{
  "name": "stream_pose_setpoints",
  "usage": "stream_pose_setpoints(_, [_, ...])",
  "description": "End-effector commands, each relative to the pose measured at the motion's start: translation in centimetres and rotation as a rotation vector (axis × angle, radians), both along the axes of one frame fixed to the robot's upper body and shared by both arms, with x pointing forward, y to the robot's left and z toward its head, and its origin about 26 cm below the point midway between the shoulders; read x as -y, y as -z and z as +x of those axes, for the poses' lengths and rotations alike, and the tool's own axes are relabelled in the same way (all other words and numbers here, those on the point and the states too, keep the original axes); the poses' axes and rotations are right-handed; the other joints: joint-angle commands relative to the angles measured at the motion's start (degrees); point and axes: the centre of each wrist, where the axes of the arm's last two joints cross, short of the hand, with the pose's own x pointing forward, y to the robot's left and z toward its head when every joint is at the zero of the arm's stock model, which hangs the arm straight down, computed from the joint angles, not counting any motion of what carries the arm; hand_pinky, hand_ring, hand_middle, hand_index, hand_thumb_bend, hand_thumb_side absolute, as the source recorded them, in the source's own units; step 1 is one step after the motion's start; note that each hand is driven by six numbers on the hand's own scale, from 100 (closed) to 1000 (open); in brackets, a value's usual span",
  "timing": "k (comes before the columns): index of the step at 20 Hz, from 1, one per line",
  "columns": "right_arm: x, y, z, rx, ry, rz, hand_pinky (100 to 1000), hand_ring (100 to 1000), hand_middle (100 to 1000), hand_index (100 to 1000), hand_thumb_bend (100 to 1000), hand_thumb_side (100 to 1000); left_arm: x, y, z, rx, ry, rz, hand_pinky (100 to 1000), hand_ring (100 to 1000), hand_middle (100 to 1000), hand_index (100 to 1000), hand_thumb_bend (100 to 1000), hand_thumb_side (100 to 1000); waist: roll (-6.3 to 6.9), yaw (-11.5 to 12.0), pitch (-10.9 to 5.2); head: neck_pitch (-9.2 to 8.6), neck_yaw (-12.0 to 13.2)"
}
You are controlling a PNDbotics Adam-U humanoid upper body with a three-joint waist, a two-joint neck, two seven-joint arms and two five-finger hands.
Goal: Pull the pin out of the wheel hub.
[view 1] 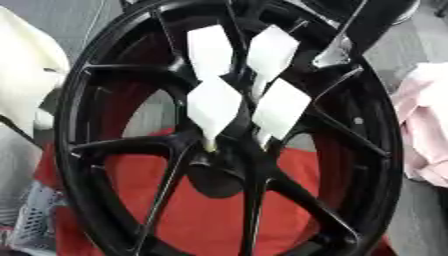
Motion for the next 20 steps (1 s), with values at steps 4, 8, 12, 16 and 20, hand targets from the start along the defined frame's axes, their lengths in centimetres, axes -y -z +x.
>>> stream_pose_setpoints(4, [0.54, -0.23, 0.25, 0.009, 0.026, -0.002, 887, 884, 773, 826, 324, 100, -0.12, -0.76, -0.21, 0.025, 0.001, 0.004, 831, 743, 654, 917, 172, 907, 0.44, 0.3, -0.82, -0.86, -0.6])
stream_pose_setpoints(8, [0.24, -0.21, 0.31, -0.004, 0.009, 0.006, 880, 863, 716, 788, 288, 100, -0.14, -0.64, -0.19, 0.021, -0.002, 0.005, 832, 745, 656, 918, 172, 909, 0.43, 0.3, -0.79, -0.61, -0.6])
stream_pose_setpoints(12, [0.08, -0.30, 0.32, -0.020, 0.001, 0.023, 874, 847, 679, 761, 238, 100, -0.12, -0.56, -0.19, 0.017, -0.003, 0.008, 833, 746, 658, 918, 173, 911, 0.33, 0.3, -0.86, -0.59, -0.5])
stream_pose_setpoints(16, [0.02, -0.32, 0.35, -0.031, 0.003, 0.035, 864, 817, 593, 677, 183, 100, -0.11, -0.52, -0.21, 0.015, -0.002, 0.008, 834, 748, 660, 919, 174, 912, 0.21, 0.3, -0.88, -0.51, -0.5])
stream_pose_setpoints(20, [-0.02, -0.30, 0.40, -0.043, 0.005, 0.045, 852, 781, 523, 603, 137, 100, -0.14, -0.50, -0.21, 0.013, -0.004, 0.008, 834, 749, 661, 920, 174, 912, 0.18, 0.3, -0.84, -0.43, -0.4])
